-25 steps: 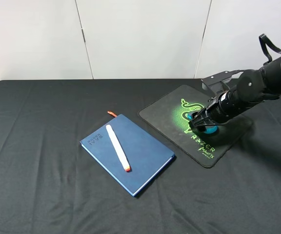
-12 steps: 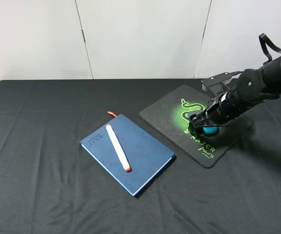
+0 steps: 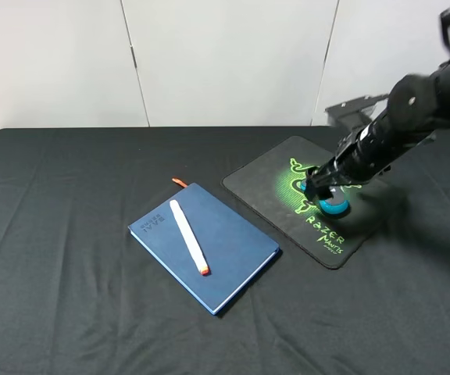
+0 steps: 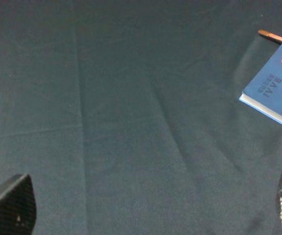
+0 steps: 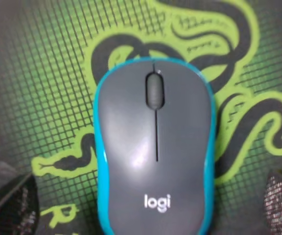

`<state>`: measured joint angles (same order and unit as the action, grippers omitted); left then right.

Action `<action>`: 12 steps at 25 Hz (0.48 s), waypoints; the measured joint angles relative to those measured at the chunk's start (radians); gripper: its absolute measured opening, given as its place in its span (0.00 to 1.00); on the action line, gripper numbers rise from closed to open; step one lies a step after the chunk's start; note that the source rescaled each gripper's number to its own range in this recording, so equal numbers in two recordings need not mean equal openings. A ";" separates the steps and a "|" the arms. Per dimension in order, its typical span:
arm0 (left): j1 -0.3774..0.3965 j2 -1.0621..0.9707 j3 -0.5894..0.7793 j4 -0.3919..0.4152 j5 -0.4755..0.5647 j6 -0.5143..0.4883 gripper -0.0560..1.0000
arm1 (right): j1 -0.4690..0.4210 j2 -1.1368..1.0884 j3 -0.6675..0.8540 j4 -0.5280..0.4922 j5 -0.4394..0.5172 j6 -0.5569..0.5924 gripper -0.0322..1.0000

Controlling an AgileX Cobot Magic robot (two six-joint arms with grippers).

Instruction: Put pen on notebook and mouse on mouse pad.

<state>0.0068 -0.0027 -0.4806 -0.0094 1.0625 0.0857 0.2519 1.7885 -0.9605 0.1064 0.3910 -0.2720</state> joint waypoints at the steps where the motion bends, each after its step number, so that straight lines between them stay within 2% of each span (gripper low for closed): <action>1: 0.000 0.000 0.000 0.000 0.000 0.000 0.98 | 0.000 -0.024 0.000 0.000 0.014 0.000 1.00; 7: 0.000 0.000 0.000 0.000 0.000 0.000 0.98 | 0.000 -0.169 0.000 0.000 0.130 0.015 1.00; 12: 0.000 0.000 0.000 0.000 0.000 0.000 0.98 | 0.000 -0.287 0.000 0.000 0.267 0.033 1.00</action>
<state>0.0068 -0.0027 -0.4806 -0.0094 1.0625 0.0857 0.2519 1.5012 -0.9605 0.1064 0.6581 -0.2394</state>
